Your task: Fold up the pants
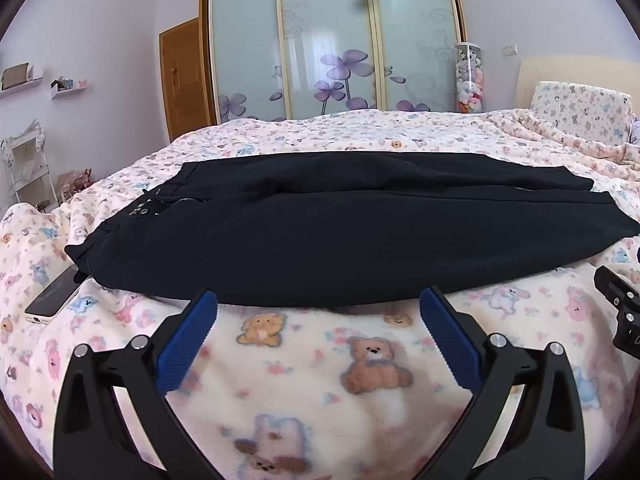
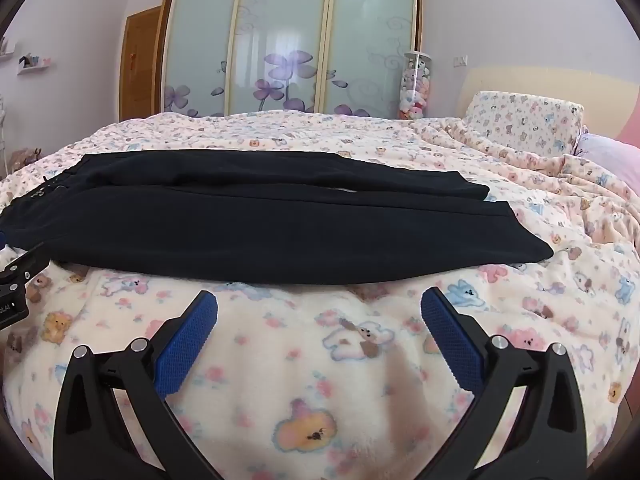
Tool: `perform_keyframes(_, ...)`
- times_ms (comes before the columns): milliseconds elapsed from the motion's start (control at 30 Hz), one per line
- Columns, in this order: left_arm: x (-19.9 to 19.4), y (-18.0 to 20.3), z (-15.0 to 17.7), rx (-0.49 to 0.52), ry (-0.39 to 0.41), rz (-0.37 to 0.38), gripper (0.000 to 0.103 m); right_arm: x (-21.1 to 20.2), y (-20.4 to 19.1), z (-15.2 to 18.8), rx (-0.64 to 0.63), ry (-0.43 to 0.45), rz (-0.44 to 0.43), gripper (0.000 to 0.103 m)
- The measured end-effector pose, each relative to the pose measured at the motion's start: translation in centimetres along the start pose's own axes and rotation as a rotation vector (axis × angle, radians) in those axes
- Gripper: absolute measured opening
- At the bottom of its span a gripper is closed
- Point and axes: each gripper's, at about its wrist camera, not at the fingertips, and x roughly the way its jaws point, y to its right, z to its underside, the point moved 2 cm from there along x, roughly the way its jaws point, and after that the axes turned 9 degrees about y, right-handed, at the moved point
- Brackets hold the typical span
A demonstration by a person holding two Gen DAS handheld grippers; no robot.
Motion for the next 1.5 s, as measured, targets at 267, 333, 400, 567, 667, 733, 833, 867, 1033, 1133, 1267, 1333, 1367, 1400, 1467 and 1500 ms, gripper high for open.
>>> perform_keyframes(267,0.01,-0.02,-0.02,0.007,0.003,-0.002,0.101,0.05,0.12,0.02,0.004,-0.001,-0.001,0.102)
perform_keyframes(333,-0.05,0.02,-0.02,0.009,0.005,-0.003,0.101,0.08,0.14,0.02,0.005,-0.003,-0.002,0.102)
perform_keyframes(400,-0.07,0.03,-0.01,0.011,0.006,-0.003,0.101,0.08,0.16,0.03,0.008,-0.004,-0.003,0.102)
perform_keyframes(567,-0.06,0.05,-0.01,0.012,0.006,-0.004,0.101,0.04,0.12,0.03,0.008,-0.004,-0.003,0.102)
perform_keyframes(667,-0.06,0.06,0.0,0.012,0.006,-0.004,0.101,0.05,0.12,0.03,0.009,-0.005,-0.003,0.102)
perform_keyframes(733,-0.06,0.06,-0.01,0.012,0.007,-0.004,0.101,0.07,0.14,0.04,0.01,-0.006,-0.003,0.102)
perform_keyframes(833,-0.06,0.07,0.0,0.013,0.006,-0.004,0.101,0.08,0.16,0.06,0.011,-0.006,-0.003,0.102)
perform_keyframes(867,-0.06,0.06,0.0,0.013,0.006,-0.004,0.101,0.09,0.18,0.06,0.011,-0.007,-0.003,0.102)
perform_keyframes(1033,-0.07,0.09,0.0,0.014,0.007,-0.003,0.101,0.12,0.23,0.08,0.012,-0.007,-0.003,0.102)
perform_keyframes(1133,-0.06,0.1,0.0,0.014,0.007,-0.004,0.101,0.15,0.27,0.1,0.012,-0.008,-0.004,0.102)
perform_keyframes(1267,-0.07,0.1,0.0,0.015,0.007,-0.004,0.101,0.2,0.32,0.13,0.013,-0.009,-0.004,0.102)
perform_keyframes(1333,-0.07,0.11,0.0,0.015,0.007,-0.004,0.101,0.21,0.34,0.15,0.013,-0.009,-0.004,0.102)
perform_keyframes(1367,-0.07,0.11,0.0,0.015,0.007,-0.004,0.101,0.21,0.35,0.15,0.013,-0.008,-0.004,0.102)
perform_keyframes(1400,-0.08,0.11,0.0,0.015,0.007,-0.004,0.101,0.22,0.37,0.13,0.014,-0.009,-0.004,0.102)
perform_keyframes(1467,-0.08,0.12,0.0,0.015,0.007,-0.004,0.101,0.21,0.39,0.08,0.014,-0.01,-0.004,0.102)
perform_keyframes(1500,-0.07,0.11,0.0,0.015,0.007,-0.004,0.101,0.2,0.4,0.05,0.015,-0.01,-0.003,0.102)
